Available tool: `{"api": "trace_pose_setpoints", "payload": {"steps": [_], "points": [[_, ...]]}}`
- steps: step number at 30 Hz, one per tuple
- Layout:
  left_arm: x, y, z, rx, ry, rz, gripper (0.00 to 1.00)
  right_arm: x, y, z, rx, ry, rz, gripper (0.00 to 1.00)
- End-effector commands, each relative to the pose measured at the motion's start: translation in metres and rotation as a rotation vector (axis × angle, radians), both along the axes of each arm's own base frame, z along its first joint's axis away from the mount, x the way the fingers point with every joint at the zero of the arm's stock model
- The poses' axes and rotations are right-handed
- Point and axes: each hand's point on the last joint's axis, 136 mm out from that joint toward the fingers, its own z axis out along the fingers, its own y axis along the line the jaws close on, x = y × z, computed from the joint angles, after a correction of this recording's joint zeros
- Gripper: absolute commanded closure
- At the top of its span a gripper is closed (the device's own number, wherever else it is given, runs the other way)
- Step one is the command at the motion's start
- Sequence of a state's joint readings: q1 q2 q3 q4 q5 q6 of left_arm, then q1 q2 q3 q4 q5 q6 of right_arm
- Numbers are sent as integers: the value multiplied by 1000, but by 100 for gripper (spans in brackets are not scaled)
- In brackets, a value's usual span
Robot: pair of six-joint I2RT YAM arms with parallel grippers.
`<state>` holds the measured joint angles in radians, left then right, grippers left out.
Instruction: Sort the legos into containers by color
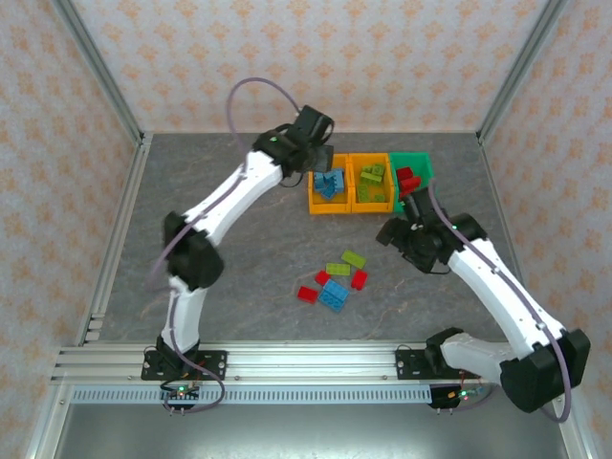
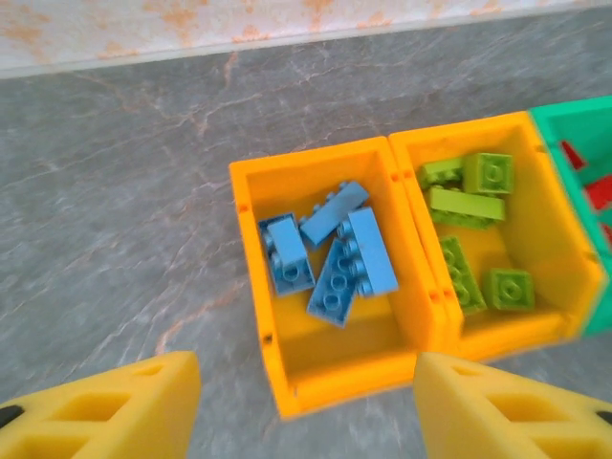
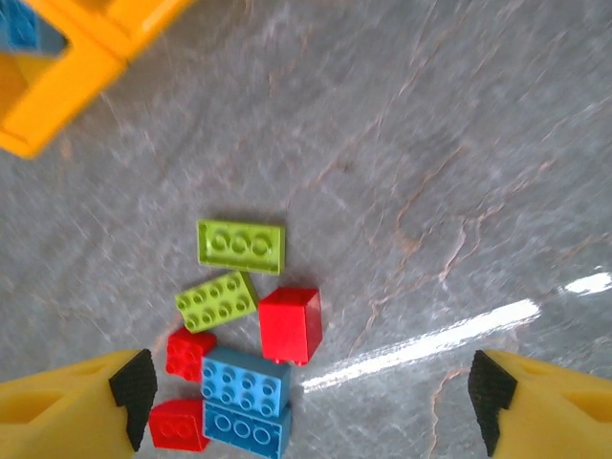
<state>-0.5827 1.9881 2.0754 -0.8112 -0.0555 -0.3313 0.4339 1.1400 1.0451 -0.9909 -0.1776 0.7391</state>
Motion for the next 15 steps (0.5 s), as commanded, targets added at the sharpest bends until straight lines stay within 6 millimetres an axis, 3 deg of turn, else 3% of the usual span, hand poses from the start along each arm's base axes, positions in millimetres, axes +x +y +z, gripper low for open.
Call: {"api": "trace_pose_setpoints", "payload": {"steps": [1, 5, 8, 11, 15], "points": [[-41, 10, 69, -129, -145, -75, 39, 11, 28, -24, -1, 45, 17, 11], [-103, 17, 64, -109, -124, -288, 38, 26, 65, -53, -10, 131, 119, 5], [-147, 24, 50, -79, -93, -423, 33, 37, 77, -73, -35, 174, 156, 0], [-178, 38, 41, -64, -99, -474, 22, 50, 84, -89, -59, 181, 177, 1], [-199, 58, 28, -4, -105, -494, 5, 59, 93, -111, -69, 220, 201, 0]]}}
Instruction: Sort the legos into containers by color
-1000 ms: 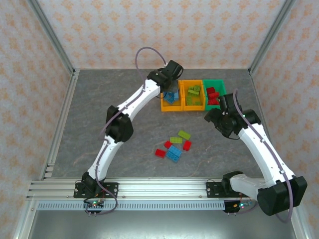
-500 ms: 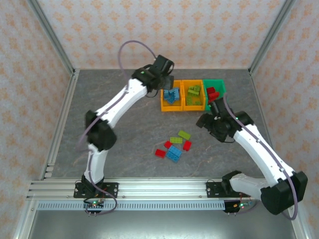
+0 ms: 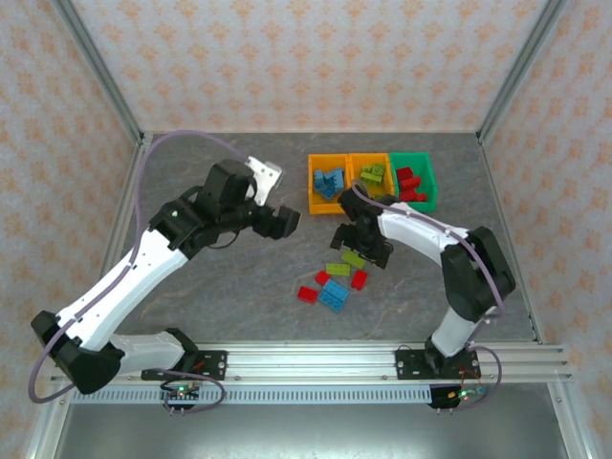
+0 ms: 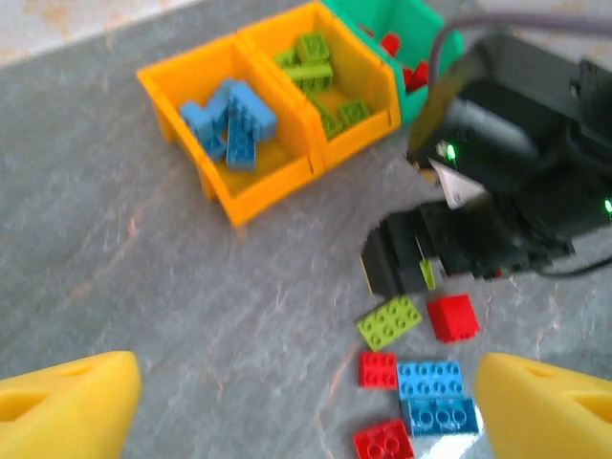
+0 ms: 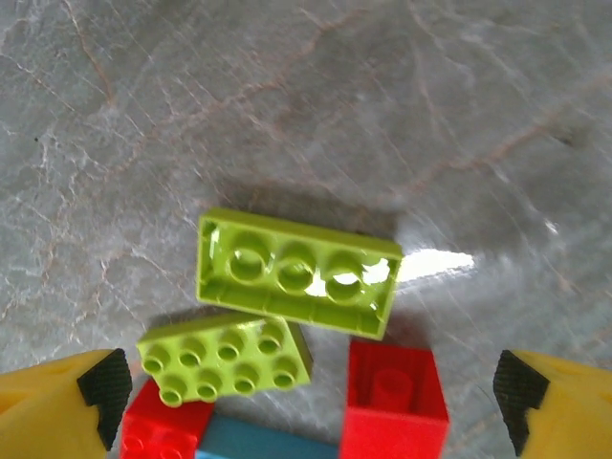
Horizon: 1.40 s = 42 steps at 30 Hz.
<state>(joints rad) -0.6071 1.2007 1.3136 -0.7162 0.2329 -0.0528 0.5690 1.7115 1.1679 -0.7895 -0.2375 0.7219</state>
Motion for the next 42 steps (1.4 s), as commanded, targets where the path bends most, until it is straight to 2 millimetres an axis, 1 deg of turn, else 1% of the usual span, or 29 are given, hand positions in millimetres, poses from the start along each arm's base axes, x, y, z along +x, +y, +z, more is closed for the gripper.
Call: {"api": "trace_pose_setpoints", "payload": {"steps": [1, 3, 5, 7, 11, 15, 17, 18, 19, 22, 24, 26, 28, 31, 33, 35, 38, 39, 41, 42], "points": [[-18, 10, -4, 52, -38, -66, 4, 13, 12, -12, 8, 3, 37, 1], [-23, 14, -9, 69, -50, -79, 4, 10, 16, -24, 7, 50, 38, 6], [-28, 17, -14, 84, -58, -97, 4, 9, 17, -33, -5, 75, 31, 13], [-33, 19, -18, 93, -64, -115, 4, 7, 12, -37, -36, 87, 11, 21], [-38, 21, -26, 113, -58, -138, 4, 3, 0, -38, -86, 93, -21, 34], [-35, 19, -29, 124, -55, -145, 4, 5, -3, -29, -92, 59, -31, 41], [-32, 17, -30, 118, -55, -143, 4, 7, -5, -25, -100, 48, -28, 39], [-31, 15, -29, 114, -55, -145, 4, 8, -6, -23, -108, 45, -22, 34], [-30, 13, -29, 110, -52, -146, 4, 8, -9, -21, -126, 43, -22, 26], [-27, 10, -31, 107, -38, -146, 4, 13, -23, -11, -207, 16, -14, 9], [-26, 9, -33, 108, -28, -144, 4, 17, -27, -8, -225, 4, 0, 3], [-26, 9, -35, 109, -22, -141, 4, 22, -26, -7, -216, -5, 39, 1], [-26, 9, -37, 107, -16, -140, 4, 25, -24, -11, -211, -4, 104, 1], [-26, 9, -38, 105, -13, -138, 4, 25, -13, -23, -165, 12, 184, 1], [-27, 10, -40, 107, -9, -136, 4, 23, -13, -30, -164, 30, 199, 4], [-28, 12, -41, 111, -7, -131, 4, 22, -14, -34, -165, 36, 211, 10], [-30, 12, -42, 99, -7, -128, 4, 18, -14, -38, -157, 47, 221, 23], [-31, 12, -41, 92, -9, -130, 4, 17, -15, -38, -161, 48, 220, 27], [-34, 10, -39, 73, -11, -144, 3, 17, -17, -34, -170, 38, 216, 32], [-37, 7, -38, 59, -16, -163, 2, 18, -19, -29, -173, 23, 212, 34]]}}
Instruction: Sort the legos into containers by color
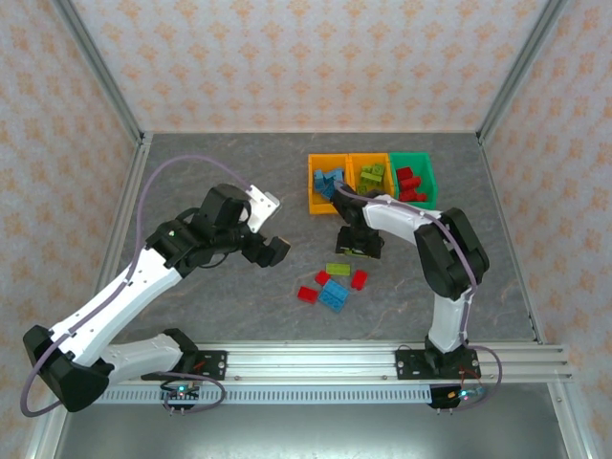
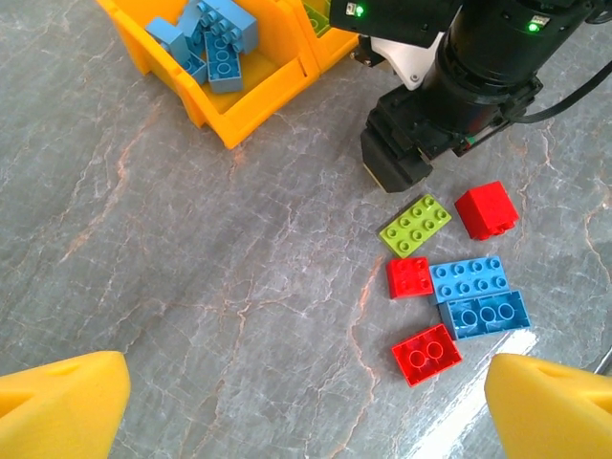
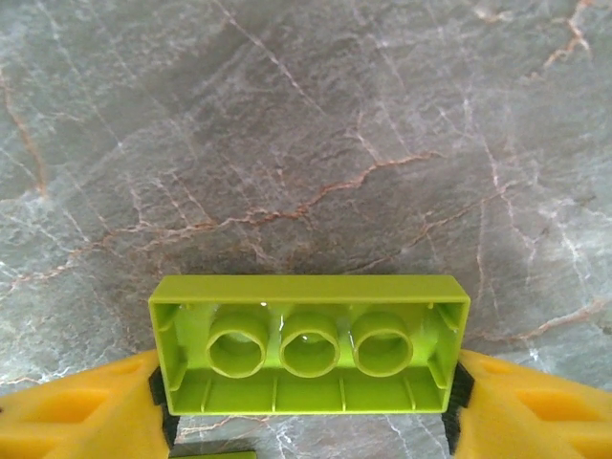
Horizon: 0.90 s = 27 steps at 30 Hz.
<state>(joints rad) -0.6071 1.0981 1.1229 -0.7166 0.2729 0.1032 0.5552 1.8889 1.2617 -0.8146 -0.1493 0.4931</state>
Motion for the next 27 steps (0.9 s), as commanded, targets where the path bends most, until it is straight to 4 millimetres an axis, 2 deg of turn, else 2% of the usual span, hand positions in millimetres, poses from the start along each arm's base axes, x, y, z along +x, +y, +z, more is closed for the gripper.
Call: {"api": "trace_pose_setpoints", "payload": {"steps": [1, 5, 8, 11, 13, 18, 21, 25, 27], "points": [[-10, -9, 12, -77, -27, -55, 2, -1, -9, 11, -21, -35, 3, 36], [-19, -17, 17, -110, -45, -125, 0, 13, -12, 47, -3, -159, -19, 40], [-24, -20, 16, -79, -61, -163, 0, 31, -15, 79, 24, -261, -60, 41], [-26, -22, 15, -63, -72, -176, 0, 58, -23, 108, 59, -345, -142, 42], [-25, -25, 18, -70, -80, -169, 0, 83, -31, 122, 89, -400, -202, 42], [-22, -29, 24, -107, -81, -137, 0, 147, -47, 127, 127, -411, -284, 43], [-20, -28, 24, -110, -38, -105, 0, 176, -44, 124, 120, -391, -271, 41], [-19, -33, 23, -144, 8, -73, 0, 195, -45, 131, 68, -375, -272, 18], [-18, -34, 22, -161, 16, -57, 0, 195, -49, 142, 51, -383, -274, 14]]}}
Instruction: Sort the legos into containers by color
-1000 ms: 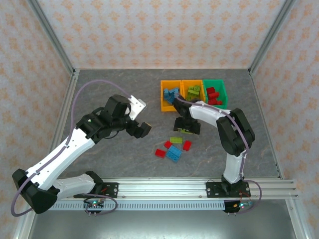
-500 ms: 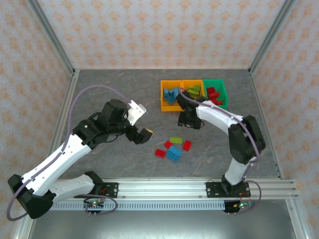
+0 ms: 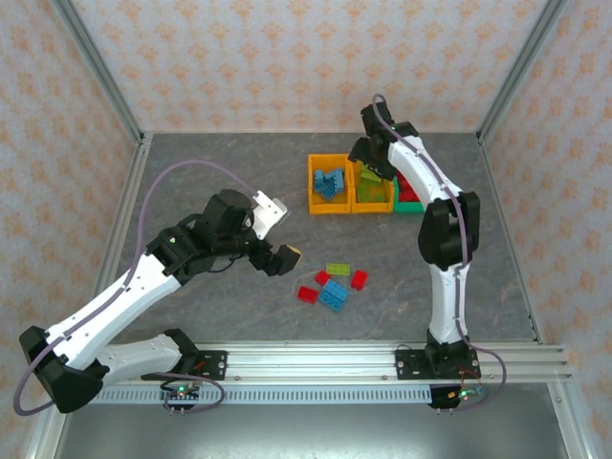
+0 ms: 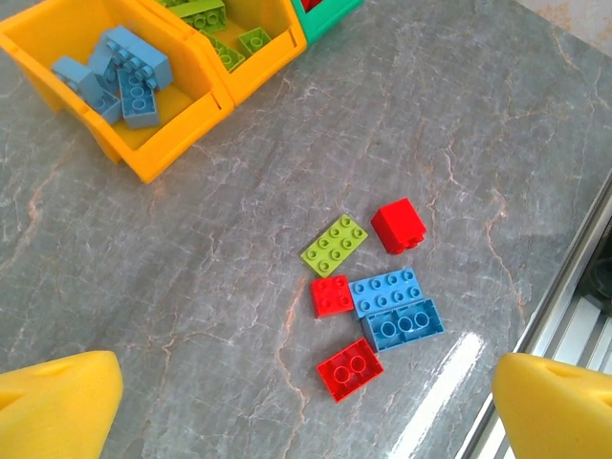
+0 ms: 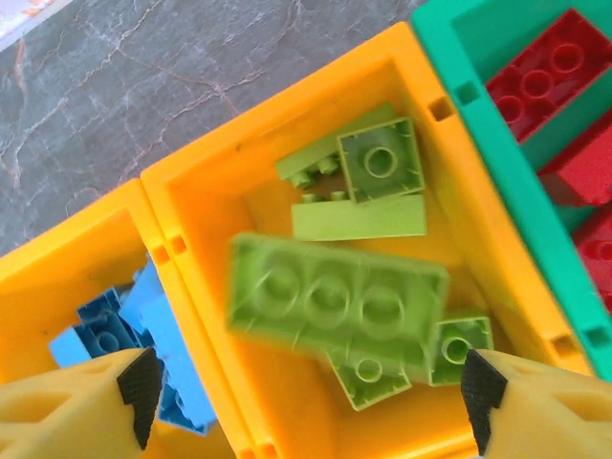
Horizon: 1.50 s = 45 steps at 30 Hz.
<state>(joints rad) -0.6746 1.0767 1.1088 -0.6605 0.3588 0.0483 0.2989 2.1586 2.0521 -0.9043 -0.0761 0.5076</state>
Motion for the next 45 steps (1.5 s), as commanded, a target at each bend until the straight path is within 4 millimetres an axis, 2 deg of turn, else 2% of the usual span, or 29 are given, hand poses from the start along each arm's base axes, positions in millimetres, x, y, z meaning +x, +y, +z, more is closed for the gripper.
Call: {"api": "trace_pose_setpoints", "payload": {"steps": [1, 3, 5, 9, 11, 15, 18, 21, 25, 37, 40, 43, 45], "points": [[3, -5, 9, -56, 7, 43, 0, -20, -10, 23, -66, 33, -3, 13], [3, -4, 7, -60, 12, 51, 0, -30, -11, 34, -57, 3, -5, 13], [3, -4, 5, -53, 13, 49, 0, -50, -13, 43, -44, -19, -11, 13], [4, -3, -1, -24, 9, 45, 0, -115, -4, 41, 11, -17, 2, 14], [5, -3, -3, -14, 5, 40, 0, -151, 4, 30, 34, 8, 22, 14], [6, -11, -4, -20, -2, 0, 0, -226, 25, -4, 73, 131, 56, 12], [8, -20, -3, -38, -1, -32, 0, -263, 40, -26, 81, 216, 99, 11], [9, -26, -5, -34, 18, -57, 0, -285, 50, -47, 72, 287, 151, 13], [9, -30, -8, -12, 45, -79, 0, -301, 45, -73, 32, 365, 174, 16], [9, -26, -9, -14, 30, -64, 0, -296, 42, -117, -52, 427, 160, 40], [8, -26, -10, -9, 36, -63, 0, -298, 39, -121, -63, 430, 142, 48], [7, -25, -13, -4, 43, -61, 0, -297, 32, -115, -77, 403, 122, 59], [7, -24, -14, -2, 42, -60, 0, -296, 27, -107, -87, 373, 106, 62]]}}
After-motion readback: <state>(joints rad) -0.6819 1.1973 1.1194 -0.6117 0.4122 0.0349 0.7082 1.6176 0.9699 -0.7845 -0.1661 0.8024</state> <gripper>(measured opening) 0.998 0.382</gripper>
